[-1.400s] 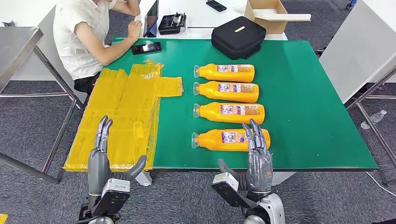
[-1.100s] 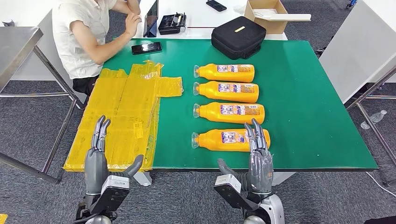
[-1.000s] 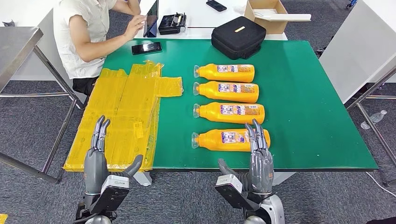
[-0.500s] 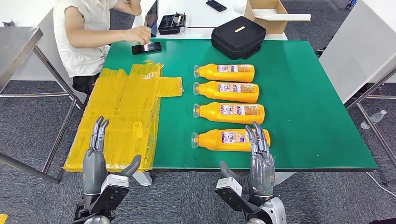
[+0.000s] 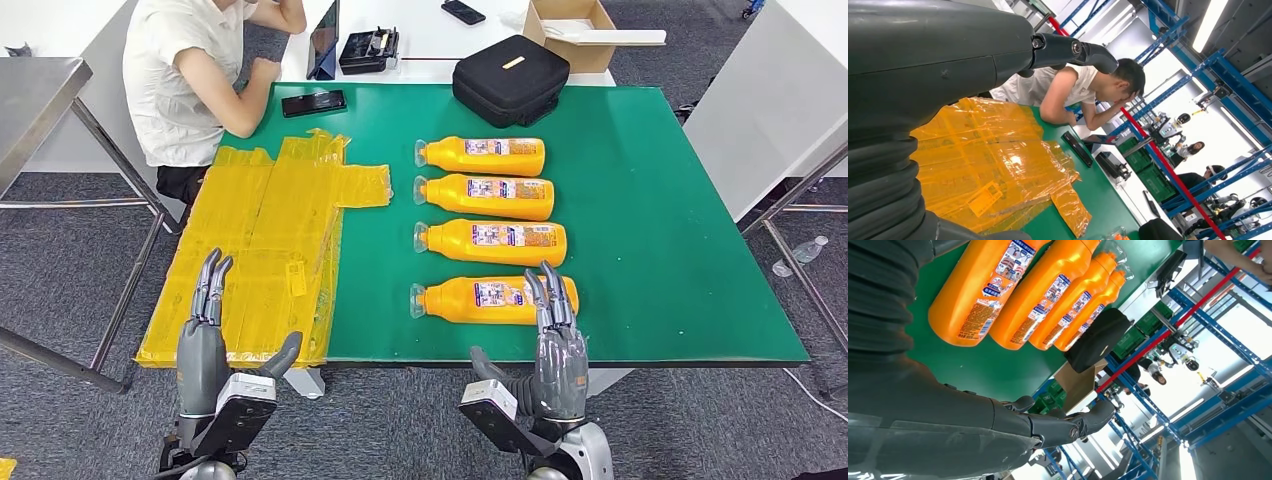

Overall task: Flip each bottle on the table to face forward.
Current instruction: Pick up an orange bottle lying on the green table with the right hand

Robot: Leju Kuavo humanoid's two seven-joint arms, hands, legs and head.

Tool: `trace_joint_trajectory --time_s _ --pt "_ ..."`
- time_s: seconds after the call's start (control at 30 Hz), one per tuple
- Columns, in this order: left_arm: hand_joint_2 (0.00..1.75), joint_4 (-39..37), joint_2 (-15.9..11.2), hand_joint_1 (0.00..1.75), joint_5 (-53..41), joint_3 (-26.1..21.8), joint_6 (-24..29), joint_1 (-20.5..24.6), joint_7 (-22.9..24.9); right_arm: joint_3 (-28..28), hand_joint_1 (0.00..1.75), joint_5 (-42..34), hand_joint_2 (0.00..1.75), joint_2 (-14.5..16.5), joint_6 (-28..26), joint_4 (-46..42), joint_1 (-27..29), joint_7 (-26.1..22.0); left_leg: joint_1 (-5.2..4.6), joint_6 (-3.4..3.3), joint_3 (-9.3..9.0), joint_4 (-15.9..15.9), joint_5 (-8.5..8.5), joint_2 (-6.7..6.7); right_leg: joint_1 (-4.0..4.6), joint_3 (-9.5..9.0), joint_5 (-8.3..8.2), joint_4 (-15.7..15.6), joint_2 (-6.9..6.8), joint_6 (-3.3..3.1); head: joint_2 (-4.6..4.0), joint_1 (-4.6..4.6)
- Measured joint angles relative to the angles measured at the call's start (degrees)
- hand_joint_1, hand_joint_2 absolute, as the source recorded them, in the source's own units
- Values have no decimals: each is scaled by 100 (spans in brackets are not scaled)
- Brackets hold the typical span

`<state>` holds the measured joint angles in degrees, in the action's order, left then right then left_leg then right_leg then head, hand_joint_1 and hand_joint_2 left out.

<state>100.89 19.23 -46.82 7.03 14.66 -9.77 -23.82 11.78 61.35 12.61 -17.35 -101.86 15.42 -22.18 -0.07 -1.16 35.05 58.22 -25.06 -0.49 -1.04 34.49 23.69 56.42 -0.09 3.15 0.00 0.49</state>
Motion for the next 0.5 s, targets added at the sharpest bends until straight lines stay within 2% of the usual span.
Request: trace_joint_trajectory --time_s 0.17,0.3,0.4,0.5 --pt "175 0 0 0 -40 -14 3 0 2 1 0 38 175 -3 -5 49 -2 32 0 0 0 0 0 0 0 0 0 0 0 0 0 -1" --pt "175 -23 0 0 -96 -13 -68 16 6 7 0 594 175 -88 8 156 -48 445 0 0 0 0 0 0 0 0 0 0 0 0 0 0" --pt "175 -121 0 0 -75 31 -172 133 -8 8 0 1245 175 -364 153 406 -255 1050 -1 -1 0 0 1 -1 -1 -2 -1 -1 0 1 0 1" --pt "175 -259 -2 0 -40 106 -200 279 -17 -20 0 1497 175 -702 399 797 -577 1362 -3 -1 -4 1 1 1 -3 -5 -5 -2 0 1 0 1"
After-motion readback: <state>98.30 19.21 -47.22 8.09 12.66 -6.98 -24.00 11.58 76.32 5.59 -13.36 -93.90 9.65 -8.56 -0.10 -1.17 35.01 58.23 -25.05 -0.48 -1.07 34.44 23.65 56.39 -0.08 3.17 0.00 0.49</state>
